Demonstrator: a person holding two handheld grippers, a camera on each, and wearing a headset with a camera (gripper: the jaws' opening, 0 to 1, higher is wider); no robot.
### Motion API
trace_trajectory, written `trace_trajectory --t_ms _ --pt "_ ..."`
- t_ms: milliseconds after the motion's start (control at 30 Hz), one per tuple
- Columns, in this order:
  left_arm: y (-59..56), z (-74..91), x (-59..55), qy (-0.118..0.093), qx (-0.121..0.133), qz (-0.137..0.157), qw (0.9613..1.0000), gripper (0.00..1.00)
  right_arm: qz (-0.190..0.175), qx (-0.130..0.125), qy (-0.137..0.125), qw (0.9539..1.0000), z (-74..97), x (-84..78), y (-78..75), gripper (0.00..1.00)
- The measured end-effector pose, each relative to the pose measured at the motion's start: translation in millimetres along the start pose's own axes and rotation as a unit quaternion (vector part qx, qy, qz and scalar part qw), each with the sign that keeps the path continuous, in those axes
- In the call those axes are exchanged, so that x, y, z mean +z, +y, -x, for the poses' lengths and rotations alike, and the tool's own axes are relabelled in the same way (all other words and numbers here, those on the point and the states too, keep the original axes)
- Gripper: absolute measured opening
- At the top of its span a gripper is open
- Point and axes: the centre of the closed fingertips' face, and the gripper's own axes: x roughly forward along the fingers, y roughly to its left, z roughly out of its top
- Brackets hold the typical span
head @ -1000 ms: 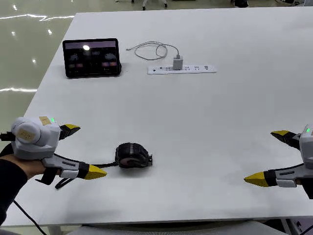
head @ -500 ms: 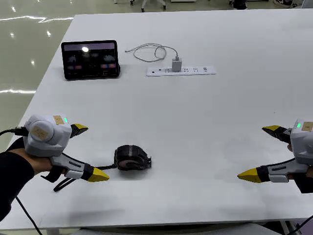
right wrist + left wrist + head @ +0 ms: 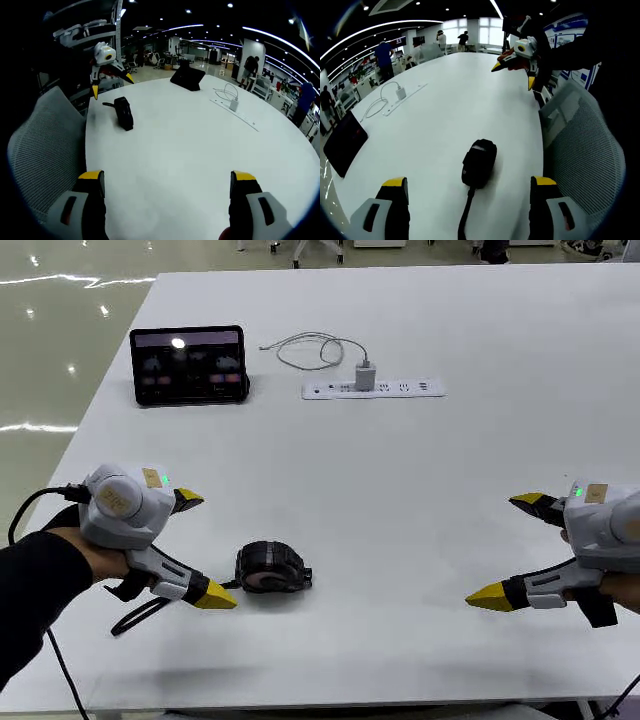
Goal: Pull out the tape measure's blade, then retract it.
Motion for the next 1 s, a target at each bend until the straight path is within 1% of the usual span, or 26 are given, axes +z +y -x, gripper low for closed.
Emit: trace_trajectory --t_ms 100,167,300,367,467,533,567,633,733,867,900,933,967,1000 --pt "-0.3 -2.7 2.3 0.003 -0.005 -0.003 1.0000 0.98 0.001 0.005 -0.003 1.0000 -4.0 4.5 1.2 1.00" --pt "-0.1 -4.2 3.7 0.006 -0.007 -0.012 0.9999 0.97 0.004 0.008 -0.004 0.9999 -6.8 7.3 2.6 1.00" --pt "-2.3 -7.9 8.0 0.012 -0.014 -0.022 0.9996 0.96 0.014 0.016 -0.002 0.9998 -12.0 9.0 5.2 1.00" --pt "-3.3 -10.6 10.0 0.016 -0.018 -0.031 0.9992 0.95 0.013 0.022 0.000 0.9997 -14.8 9.7 7.2 1.00" --pt "-4.7 -14.8 14.8 0.021 -0.025 -0.044 0.9985 0.93 0.020 0.027 0.001 0.9994 -18.9 12.0 10.5 1.00" --pt "-6.6 -17.8 18.5 0.025 -0.030 -0.068 0.9969 0.91 0.019 0.032 -0.002 0.9993 -21.7 15.2 12.3 1.00" --pt "-9.1 -20.3 18.7 0.032 -0.037 -0.070 0.9964 0.89 0.020 0.033 -0.003 0.9992 -23.8 17.0 12.6 1.00" --pt "-10.8 -23.6 20.1 0.034 -0.042 -0.075 0.9957 0.88 0.022 0.035 -0.005 0.9991 -26.2 20.1 13.9 1.00" --pt "-12.6 -29.5 19.9 0.045 -0.049 -0.084 0.9942 0.87 0.027 0.042 -0.006 0.9988 -31.7 25.0 15.3 1.00" --pt "-12.2 -35.4 20.2 0.052 -0.054 -0.084 0.9937 0.83 0.032 0.048 -0.008 0.9983 -38.3 29.7 16.9 1.00" --pt "-12.6 -38.0 18.2 0.058 -0.059 -0.078 0.9935 0.81 0.032 0.051 -0.008 0.9981 -40.9 31.3 17.6 1.00" --pt "-12.2 -40.1 17.8 0.059 -0.058 -0.077 0.9936 0.76 0.032 0.053 -0.009 0.9981 -42.5 32.6 18.2 1.00" --pt "-12.8 -42.0 16.5 0.062 -0.057 -0.080 0.9932 0.74 0.032 0.055 -0.010 0.9980 -44.3 34.0 19.0 1.00" --pt "-14.2 -45.0 14.2 0.068 -0.060 -0.085 0.9923 0.75 0.033 0.058 -0.010 0.9977 -47.1 35.5 21.3 0.99"
